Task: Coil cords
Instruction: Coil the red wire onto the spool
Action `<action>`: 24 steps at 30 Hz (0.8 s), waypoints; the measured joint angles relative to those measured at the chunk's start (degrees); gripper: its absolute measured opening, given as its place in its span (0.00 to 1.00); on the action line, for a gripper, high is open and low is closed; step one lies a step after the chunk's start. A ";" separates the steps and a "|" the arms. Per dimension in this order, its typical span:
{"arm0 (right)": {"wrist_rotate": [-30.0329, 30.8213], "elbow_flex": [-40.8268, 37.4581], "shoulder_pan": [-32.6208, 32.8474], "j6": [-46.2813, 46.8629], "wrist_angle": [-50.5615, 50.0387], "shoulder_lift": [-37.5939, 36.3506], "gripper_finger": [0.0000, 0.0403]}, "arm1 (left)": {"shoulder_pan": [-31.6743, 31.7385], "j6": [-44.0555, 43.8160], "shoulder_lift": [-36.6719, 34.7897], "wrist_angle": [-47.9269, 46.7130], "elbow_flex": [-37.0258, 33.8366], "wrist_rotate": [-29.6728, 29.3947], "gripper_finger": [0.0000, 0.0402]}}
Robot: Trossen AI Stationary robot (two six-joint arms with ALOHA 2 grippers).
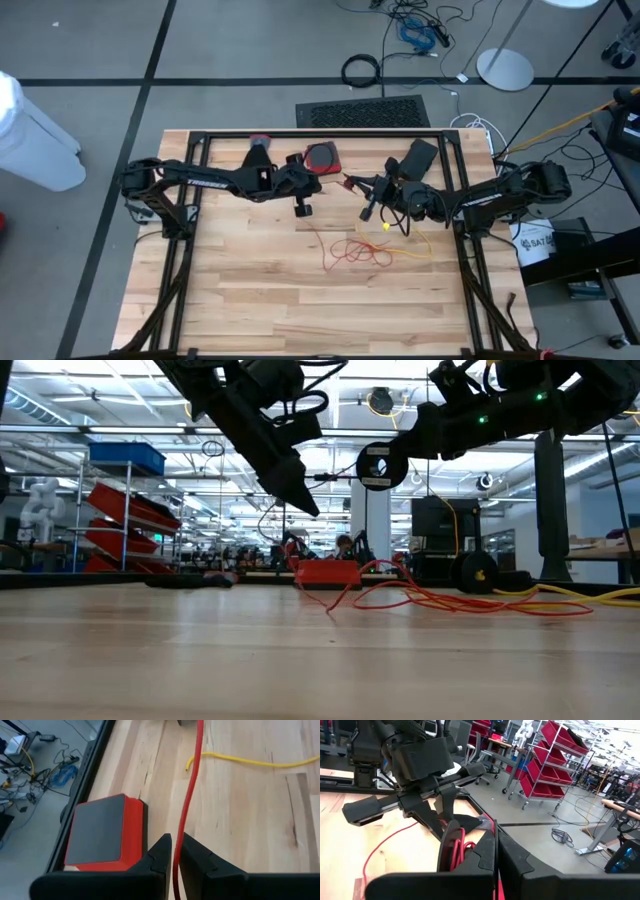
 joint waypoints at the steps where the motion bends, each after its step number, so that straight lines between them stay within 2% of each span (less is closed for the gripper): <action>1: 0.00 0.00 0.00 0.01 0.01 0.00 0.00 | 0.00 -0.01 0.00 -0.20 0.00 0.00 0.10; 24: -0.01 0.02 -0.01 0.20 -0.38 0.00 0.00 | -0.79 -1.15 -1.26 -8.41 0.00 0.20 0.10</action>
